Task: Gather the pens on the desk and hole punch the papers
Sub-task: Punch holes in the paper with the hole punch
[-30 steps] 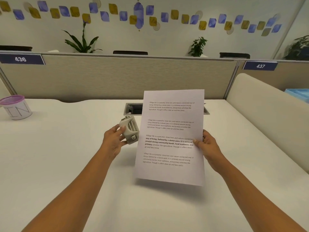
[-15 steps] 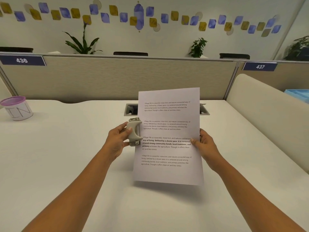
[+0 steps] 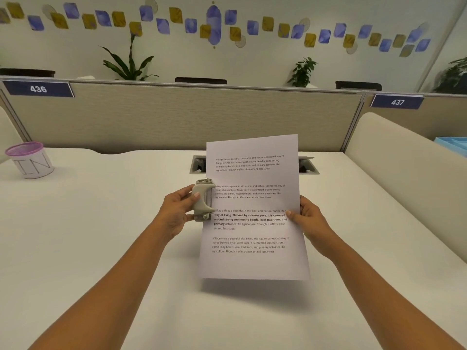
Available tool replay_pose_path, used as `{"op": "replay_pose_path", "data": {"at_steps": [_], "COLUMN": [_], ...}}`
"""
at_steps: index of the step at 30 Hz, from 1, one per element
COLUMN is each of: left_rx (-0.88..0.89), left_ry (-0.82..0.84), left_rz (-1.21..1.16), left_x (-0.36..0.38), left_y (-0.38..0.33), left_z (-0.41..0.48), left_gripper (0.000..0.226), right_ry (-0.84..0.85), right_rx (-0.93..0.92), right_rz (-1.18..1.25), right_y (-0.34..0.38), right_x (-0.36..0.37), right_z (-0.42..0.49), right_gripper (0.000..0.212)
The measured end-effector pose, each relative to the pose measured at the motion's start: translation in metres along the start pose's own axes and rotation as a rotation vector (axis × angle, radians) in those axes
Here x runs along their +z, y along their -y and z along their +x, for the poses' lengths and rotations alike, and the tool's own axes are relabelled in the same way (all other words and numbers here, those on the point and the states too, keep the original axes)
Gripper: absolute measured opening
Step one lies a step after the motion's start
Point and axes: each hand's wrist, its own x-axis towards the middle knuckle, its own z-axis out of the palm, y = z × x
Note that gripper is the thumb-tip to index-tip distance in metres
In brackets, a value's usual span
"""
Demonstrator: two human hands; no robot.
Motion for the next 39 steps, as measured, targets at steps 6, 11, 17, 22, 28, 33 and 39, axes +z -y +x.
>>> {"op": "replay_pose_path", "data": {"at_steps": [6, 11, 17, 22, 28, 33, 39], "left_rx": [-0.027, -0.039, -0.062, -0.073, -0.103, -0.169, -0.259], "left_ry": [-0.015, -0.039, -0.056, -0.066, -0.085, -0.118, -0.179], "left_rz": [-0.009, -0.002, 0.013, 0.023, 0.052, 0.066, 0.139], "left_x": [-0.003, -0.002, -0.004, -0.006, -0.007, -0.008, -0.003], "left_y": [0.000, 0.000, 0.001, 0.002, 0.005, 0.008, 0.016], "left_z": [-0.001, -0.001, 0.000, 0.000, -0.001, -0.001, 0.002], "left_gripper": [0.036, 0.035, 0.033, 0.033, 0.027, 0.029, 0.034], "right_ry": [0.016, 0.031, 0.052, 0.060, 0.090, 0.123, 0.158], "right_rx": [0.008, 0.020, 0.038, 0.048, 0.084, 0.136, 0.213], "right_rz": [0.004, 0.005, 0.009, 0.034, 0.031, 0.040, 0.029], "right_y": [-0.003, -0.003, -0.004, -0.005, -0.005, -0.013, -0.022], "right_x": [0.001, 0.001, 0.001, 0.003, 0.006, 0.007, 0.009], "right_z": [0.000, 0.002, 0.002, 0.003, 0.005, 0.009, 0.013], "right_gripper": [0.030, 0.029, 0.028, 0.030, 0.033, 0.034, 0.036]}}
